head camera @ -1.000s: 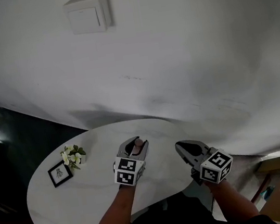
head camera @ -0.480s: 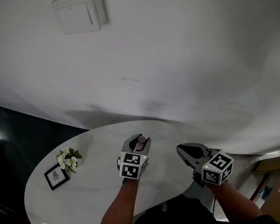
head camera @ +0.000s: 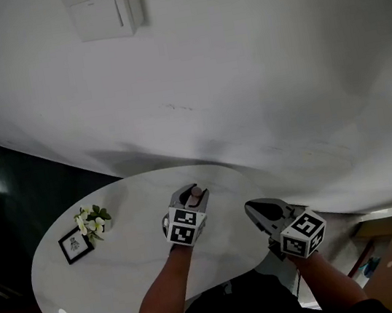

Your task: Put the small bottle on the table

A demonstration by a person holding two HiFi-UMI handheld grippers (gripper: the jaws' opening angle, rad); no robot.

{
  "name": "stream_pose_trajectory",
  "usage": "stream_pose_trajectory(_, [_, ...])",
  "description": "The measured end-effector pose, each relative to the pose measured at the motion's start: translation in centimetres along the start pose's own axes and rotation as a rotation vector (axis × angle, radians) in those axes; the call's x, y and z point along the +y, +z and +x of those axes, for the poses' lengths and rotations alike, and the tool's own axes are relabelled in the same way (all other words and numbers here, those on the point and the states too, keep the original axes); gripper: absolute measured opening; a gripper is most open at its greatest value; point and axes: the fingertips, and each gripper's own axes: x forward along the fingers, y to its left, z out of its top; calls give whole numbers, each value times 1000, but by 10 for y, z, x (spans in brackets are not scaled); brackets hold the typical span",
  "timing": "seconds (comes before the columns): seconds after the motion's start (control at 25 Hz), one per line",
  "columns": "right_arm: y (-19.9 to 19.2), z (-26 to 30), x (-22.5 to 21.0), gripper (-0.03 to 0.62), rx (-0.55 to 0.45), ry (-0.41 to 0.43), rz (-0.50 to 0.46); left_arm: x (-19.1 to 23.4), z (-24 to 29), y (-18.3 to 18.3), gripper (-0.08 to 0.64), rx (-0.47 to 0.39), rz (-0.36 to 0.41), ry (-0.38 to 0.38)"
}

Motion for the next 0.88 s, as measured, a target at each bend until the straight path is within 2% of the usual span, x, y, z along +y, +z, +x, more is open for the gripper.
stream_pose_trajectory(0.24, [-4,-2,5,11,1,-4,4,0,4,-18,146,57,33,-9])
stream_pose_trajectory(0.56, [-6,-3,15,11,-5,-9,0,-2,-1,-21,150,74,71,-29])
stream_pose_trajectory(0.88, [0,-5,37,11,-22,-5,-25,-1,-31,-16,202,41,103,-10])
